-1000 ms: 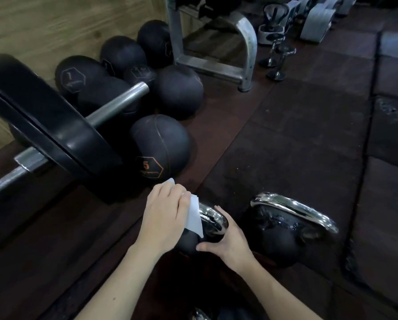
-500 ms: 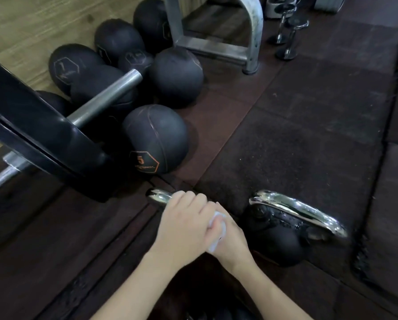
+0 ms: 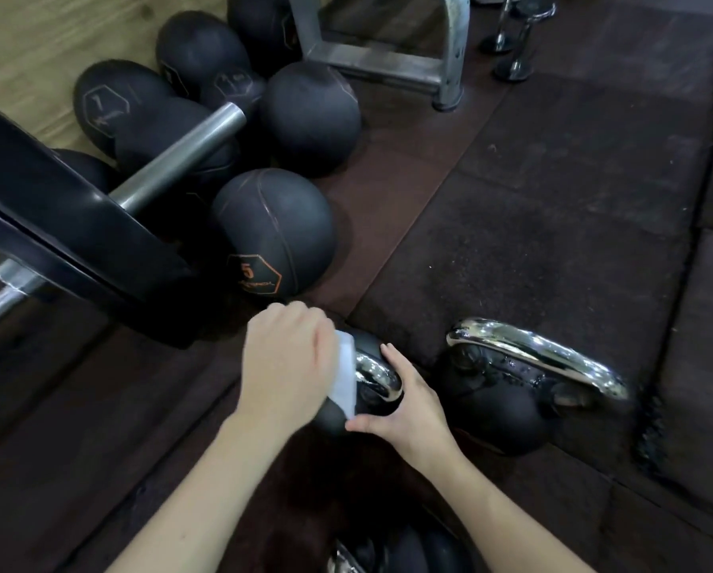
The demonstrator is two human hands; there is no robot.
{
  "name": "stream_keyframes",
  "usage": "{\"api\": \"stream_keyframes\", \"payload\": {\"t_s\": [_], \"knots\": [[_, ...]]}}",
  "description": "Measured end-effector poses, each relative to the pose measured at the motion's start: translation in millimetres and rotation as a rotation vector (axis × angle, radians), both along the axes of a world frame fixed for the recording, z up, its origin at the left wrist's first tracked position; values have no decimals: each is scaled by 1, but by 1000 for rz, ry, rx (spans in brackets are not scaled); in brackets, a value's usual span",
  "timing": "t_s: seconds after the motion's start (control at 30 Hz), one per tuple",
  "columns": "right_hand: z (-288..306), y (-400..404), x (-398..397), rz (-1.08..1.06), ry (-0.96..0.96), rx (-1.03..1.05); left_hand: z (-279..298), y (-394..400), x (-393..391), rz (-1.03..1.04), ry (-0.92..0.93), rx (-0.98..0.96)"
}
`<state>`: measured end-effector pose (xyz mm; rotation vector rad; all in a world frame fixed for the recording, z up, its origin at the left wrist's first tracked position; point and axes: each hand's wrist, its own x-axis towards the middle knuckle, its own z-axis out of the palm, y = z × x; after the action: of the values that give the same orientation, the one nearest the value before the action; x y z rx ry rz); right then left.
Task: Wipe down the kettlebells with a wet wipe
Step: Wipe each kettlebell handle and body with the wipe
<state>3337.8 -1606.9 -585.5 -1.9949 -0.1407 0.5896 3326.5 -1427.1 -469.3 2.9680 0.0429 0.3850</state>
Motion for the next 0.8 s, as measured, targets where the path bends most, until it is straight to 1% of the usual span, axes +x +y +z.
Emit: {"api": "stream_keyframes", "payload": {"t_s": [0.03, 0.1, 0.13, 0.2, 0.27, 0.3, 0.37, 0.4, 0.47, 0.5, 0.53, 0.57, 0.6, 0.67, 0.7, 0.73, 0.77, 0.8], "knots": [[0, 1, 0, 3, 0, -15, 0, -16, -1, -68, 5, 104], [0, 6, -1, 3, -18, -107, -4, -45, -7, -172, -7, 196], [-2, 8, -2, -2, -28, -145, -8, -53, -8, -201, -20, 189], [-6, 9, -1, -14, -52, -143, -9, -50, -6, -269, -69, 165], [-6, 6, -1, 2, -32, -73, -5, -27, -3, -315, -100, 121], [-6, 3, -1, -4, -6, -30, -3, -13, -1, -303, -100, 101], [-4, 1, -3, -17, 13, 30, -9, 20, 1, -196, -59, 65], [-4, 1, -3, -20, 14, 38, -15, 35, 3, -79, -23, 7], [-6, 1, -4, -32, 19, 39, -26, 56, 4, 143, 118, -236], [-5, 0, -5, -39, 21, 33, -29, 58, 4, 211, 159, -395], [-3, 0, -6, -41, 27, 31, -31, 58, 4, 242, 169, -425], [-1, 0, -5, -37, 28, 28, -28, 54, 3, 242, 174, -395], [0, 1, -4, -31, 24, 26, -21, 46, 3, 223, 159, -295], [-1, 1, -2, -21, 15, 18, -6, 26, 0, 88, 69, -28], [-2, 1, -1, -9, 14, 8, 0, 11, 0, 26, 65, 99], [-4, 2, -1, 0, 10, -7, 4, -6, -2, -35, 86, 174], [-5, 1, -1, 7, -4, -28, 4, -26, -3, -98, 69, 216], [-6, 1, -3, 1, -12, -51, 0, -45, -5, -139, 57, 221]]}}
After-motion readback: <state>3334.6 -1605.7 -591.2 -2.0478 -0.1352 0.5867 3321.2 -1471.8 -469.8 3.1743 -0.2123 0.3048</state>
